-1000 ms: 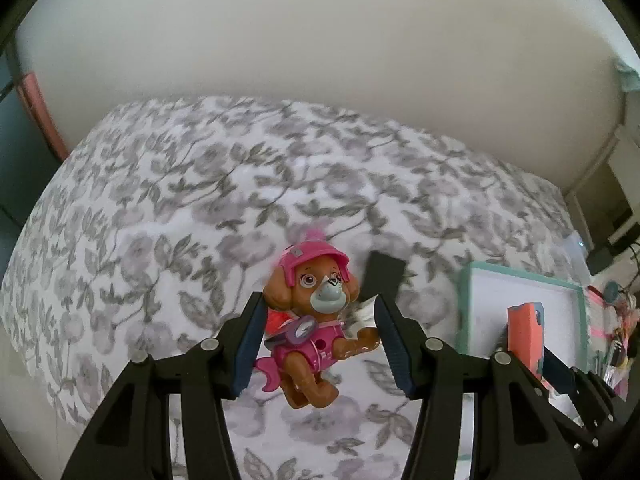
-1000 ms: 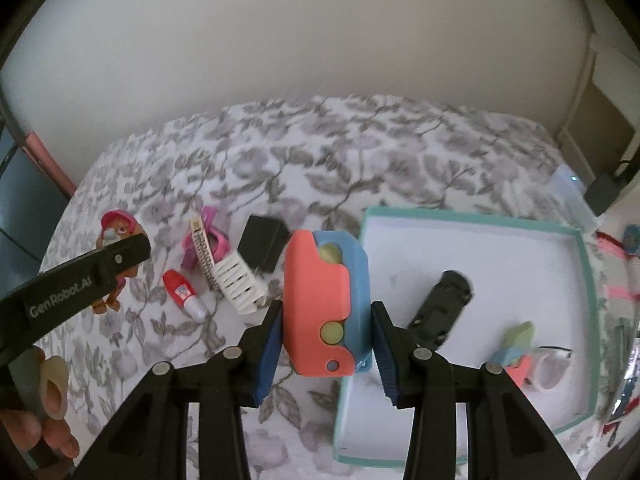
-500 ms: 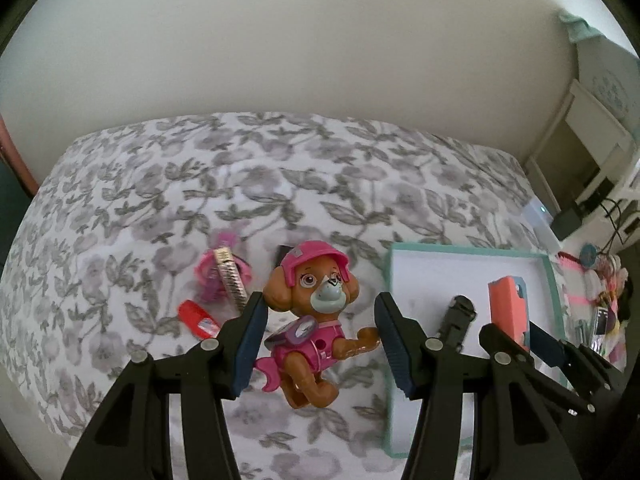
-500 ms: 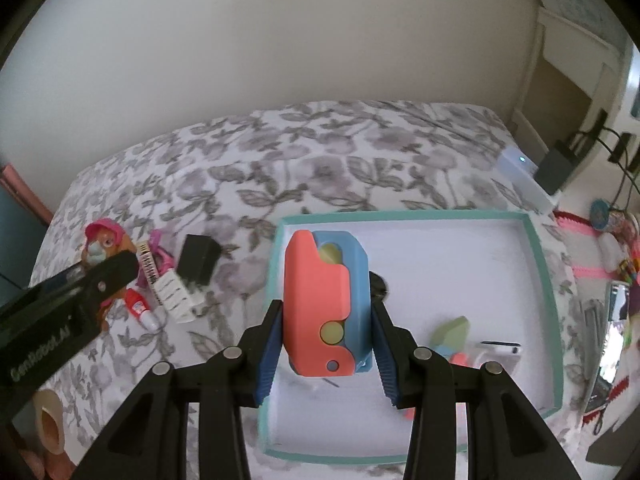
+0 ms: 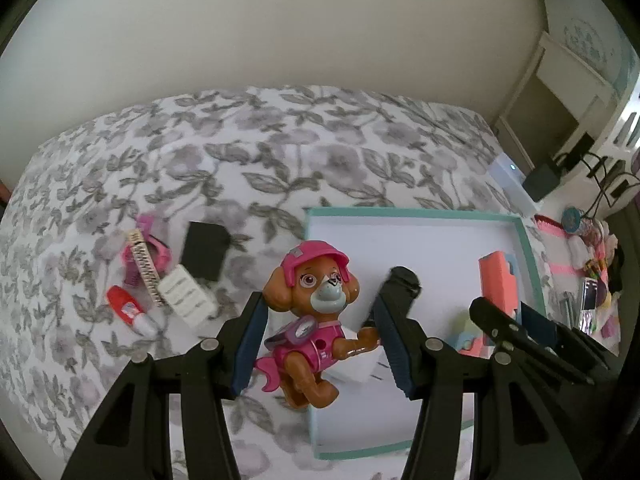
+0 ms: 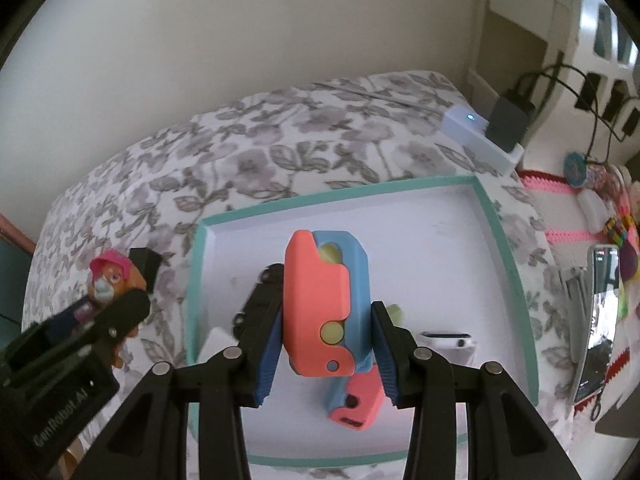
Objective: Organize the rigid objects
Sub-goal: 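Carry the phone case and toy dog over the teal-rimmed tray with both tools, then lower the phone case and toy dog into the tray and open both tools, then lift both open tools out of the tray toward the remaining pile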
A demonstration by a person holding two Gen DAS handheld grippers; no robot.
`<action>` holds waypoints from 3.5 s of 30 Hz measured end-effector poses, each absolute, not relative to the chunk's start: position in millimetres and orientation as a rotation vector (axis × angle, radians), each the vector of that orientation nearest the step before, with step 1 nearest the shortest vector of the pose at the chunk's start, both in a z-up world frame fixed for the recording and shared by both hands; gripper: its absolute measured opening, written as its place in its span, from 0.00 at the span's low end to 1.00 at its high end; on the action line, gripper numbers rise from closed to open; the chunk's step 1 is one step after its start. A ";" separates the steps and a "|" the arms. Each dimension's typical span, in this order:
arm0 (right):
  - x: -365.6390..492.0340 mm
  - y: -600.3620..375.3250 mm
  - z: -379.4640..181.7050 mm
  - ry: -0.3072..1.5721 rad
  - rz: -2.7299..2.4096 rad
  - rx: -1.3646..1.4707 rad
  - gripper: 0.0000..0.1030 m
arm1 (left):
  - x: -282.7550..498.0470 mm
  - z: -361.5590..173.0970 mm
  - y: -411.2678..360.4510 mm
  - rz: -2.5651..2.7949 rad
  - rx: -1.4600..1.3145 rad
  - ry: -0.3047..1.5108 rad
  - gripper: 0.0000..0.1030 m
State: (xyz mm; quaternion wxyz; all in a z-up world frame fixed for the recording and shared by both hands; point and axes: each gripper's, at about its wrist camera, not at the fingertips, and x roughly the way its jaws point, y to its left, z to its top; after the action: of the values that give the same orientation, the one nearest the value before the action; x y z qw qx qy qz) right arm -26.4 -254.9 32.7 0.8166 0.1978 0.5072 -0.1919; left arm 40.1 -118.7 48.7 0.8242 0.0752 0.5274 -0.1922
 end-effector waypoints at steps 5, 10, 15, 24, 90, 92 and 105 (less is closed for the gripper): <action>-38.2 -280.8 24.8 1.085 -0.478 0.461 0.44 | 35.0 35.7 -143.2 -0.465 0.179 1.162 0.55; -50.8 -304.6 18.0 1.075 -0.544 0.509 0.44 | 30.1 23.4 -161.4 -0.518 0.182 1.203 0.55; -54.4 -315.7 11.3 1.075 -0.577 0.514 0.44 | 27.3 15.4 -174.2 -0.537 0.204 1.214 0.55; -55.2 -319.3 -3.3 1.113 -0.582 0.519 0.44 | 25.0 4.9 -182.1 -0.554 0.237 1.238 0.56; -28.8 -269.1 7.3 1.132 -0.495 0.299 0.97 | 84.0 20.5 -68.1 -0.212 0.131 1.179 0.87; -27.8 -267.2 6.6 1.136 -0.491 0.292 0.97 | 85.3 21.3 -65.2 -0.209 0.128 1.178 0.87; -11.2 -238.4 7.9 1.128 -0.440 0.255 1.00 | 98.3 27.4 -21.7 -0.157 0.078 1.159 0.87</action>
State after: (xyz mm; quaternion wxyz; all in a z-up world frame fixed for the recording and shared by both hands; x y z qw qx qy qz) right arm -11.2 -238.4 7.9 0.8148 0.1193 0.5286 -0.2060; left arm 98.3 -21.7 27.4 0.8330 0.0367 0.5470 -0.0742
